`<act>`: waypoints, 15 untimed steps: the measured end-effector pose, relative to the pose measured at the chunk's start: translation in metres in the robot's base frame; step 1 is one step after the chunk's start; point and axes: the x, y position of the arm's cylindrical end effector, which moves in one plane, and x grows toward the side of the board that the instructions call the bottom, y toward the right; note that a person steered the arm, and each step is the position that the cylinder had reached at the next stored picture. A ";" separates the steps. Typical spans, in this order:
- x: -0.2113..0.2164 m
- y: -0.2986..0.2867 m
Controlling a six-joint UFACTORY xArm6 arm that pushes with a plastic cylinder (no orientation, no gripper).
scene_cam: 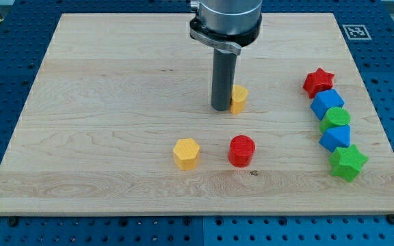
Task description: Move the yellow heart above the red star
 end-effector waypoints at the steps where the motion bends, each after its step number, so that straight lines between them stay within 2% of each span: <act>1: 0.004 0.019; 4: 0.006 0.089; 5: 0.006 0.092; 8: 0.000 0.082; 13: -0.071 0.074; 14: -0.070 0.067; 15: -0.069 0.017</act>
